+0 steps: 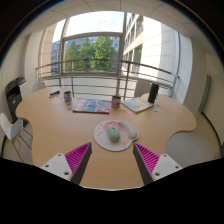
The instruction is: Arrange mouse
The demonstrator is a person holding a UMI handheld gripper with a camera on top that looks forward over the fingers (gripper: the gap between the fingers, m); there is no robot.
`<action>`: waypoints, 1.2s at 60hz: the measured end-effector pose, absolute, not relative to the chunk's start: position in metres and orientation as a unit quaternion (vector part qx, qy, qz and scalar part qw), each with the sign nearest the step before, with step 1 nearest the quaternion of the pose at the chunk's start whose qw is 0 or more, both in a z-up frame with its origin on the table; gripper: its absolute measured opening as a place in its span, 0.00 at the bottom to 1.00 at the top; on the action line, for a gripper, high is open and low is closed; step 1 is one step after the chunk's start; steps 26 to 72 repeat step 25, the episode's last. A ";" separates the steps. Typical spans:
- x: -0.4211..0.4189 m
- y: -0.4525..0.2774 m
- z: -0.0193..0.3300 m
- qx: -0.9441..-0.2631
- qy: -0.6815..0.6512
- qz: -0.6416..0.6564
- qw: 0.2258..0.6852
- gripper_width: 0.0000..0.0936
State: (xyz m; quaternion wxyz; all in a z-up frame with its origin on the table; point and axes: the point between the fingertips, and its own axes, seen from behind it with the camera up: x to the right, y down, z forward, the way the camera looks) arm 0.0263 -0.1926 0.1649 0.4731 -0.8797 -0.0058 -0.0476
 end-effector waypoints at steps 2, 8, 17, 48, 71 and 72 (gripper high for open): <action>0.026 -0.204 0.168 -0.880 -0.005 -0.049 0.473 0.90; 0.023 -0.232 0.177 -0.878 -0.003 -0.051 0.476 0.90; 0.026 -0.250 0.178 -0.878 0.002 -0.053 0.477 0.91; 0.024 -0.254 0.180 -0.877 -0.003 -0.054 0.477 0.91; 0.024 -0.254 0.180 -0.877 -0.003 -0.054 0.477 0.91; 0.024 -0.254 0.180 -0.877 -0.003 -0.054 0.477 0.91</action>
